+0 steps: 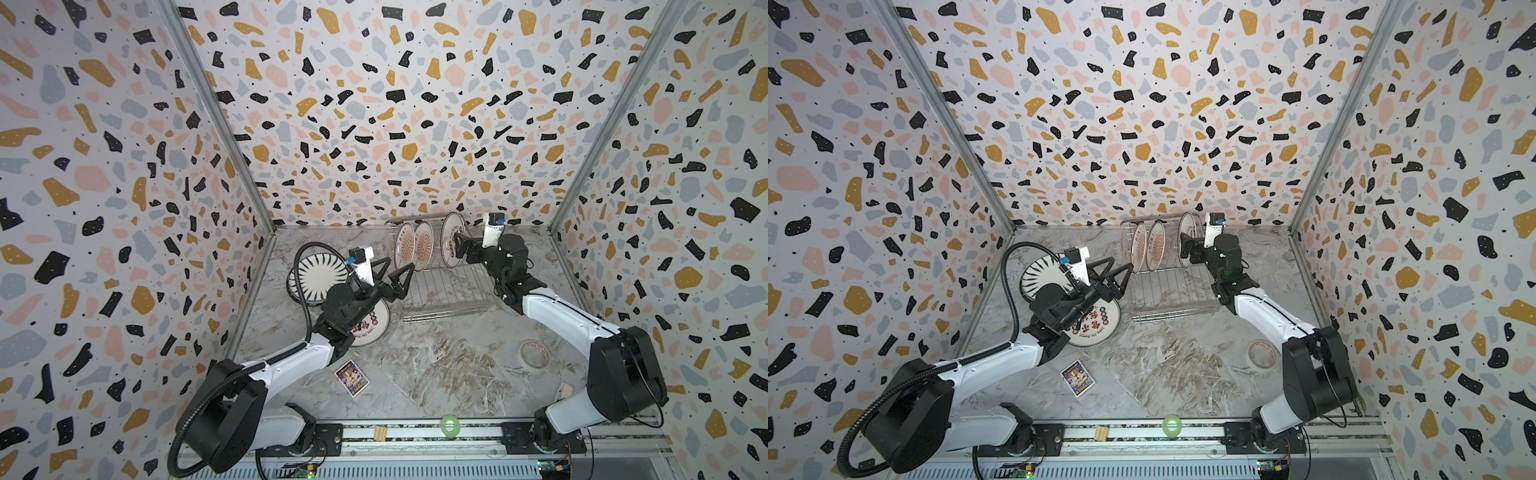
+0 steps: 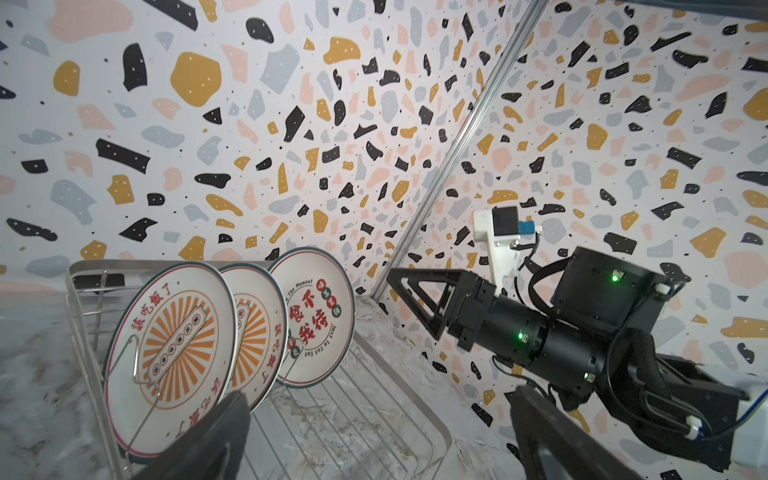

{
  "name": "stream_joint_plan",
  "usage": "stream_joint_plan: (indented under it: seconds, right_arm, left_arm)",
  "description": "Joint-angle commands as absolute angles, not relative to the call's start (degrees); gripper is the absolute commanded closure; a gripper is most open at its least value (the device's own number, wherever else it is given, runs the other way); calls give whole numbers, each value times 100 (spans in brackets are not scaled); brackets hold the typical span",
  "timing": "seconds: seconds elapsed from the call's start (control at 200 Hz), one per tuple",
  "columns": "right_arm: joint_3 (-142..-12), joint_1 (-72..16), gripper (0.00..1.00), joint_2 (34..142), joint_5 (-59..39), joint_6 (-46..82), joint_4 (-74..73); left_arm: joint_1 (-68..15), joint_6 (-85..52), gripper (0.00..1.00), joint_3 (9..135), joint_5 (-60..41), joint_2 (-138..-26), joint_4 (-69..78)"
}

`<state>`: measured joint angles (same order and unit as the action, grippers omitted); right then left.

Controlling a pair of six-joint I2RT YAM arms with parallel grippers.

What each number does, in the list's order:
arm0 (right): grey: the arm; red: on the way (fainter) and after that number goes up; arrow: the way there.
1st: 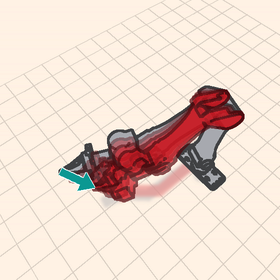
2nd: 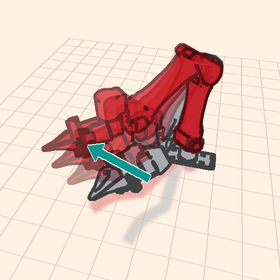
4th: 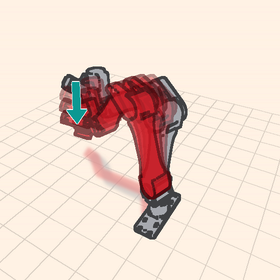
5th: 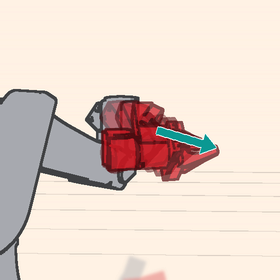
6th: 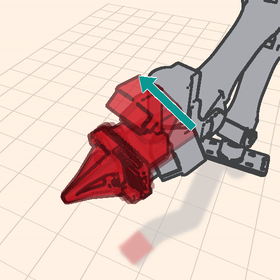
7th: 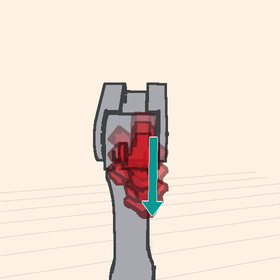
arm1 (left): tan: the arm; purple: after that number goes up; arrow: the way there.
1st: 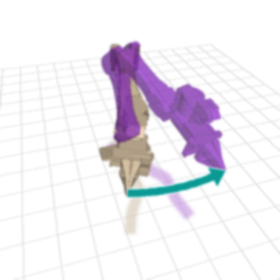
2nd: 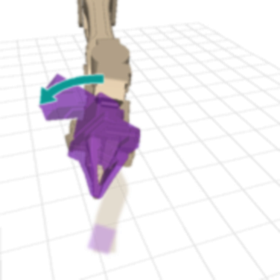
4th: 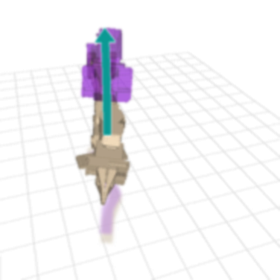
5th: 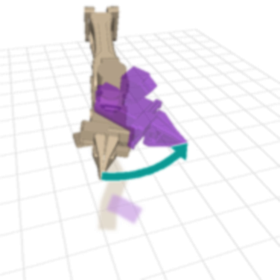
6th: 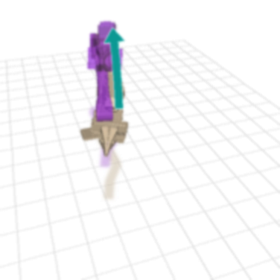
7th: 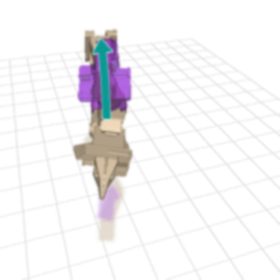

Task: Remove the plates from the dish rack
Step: 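Push the right gripper down between the remaining plates in the rack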

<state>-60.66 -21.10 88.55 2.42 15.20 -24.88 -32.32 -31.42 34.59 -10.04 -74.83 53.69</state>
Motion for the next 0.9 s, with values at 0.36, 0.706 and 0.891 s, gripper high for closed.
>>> stream_joint_plan:
  seconds: [0.36, 0.706, 0.891]
  right_arm:
    - [-7822, -2021, 47, 10324, 891, 1613, -1412]
    - [-8399, -2133, 69, 10996, 1125, 1560, -1060]
    - [-8735, -2355, 73, 11290, 1815, 1382, -770]
  left_arm:
    - [-3438, -2292, 0, 3865, -593, -7394, 4518]
    - [-3465, -2636, 0, 3868, -628, -7791, 4742]
    - [-3474, -2701, 0, 3819, -550, -7757, 4754]
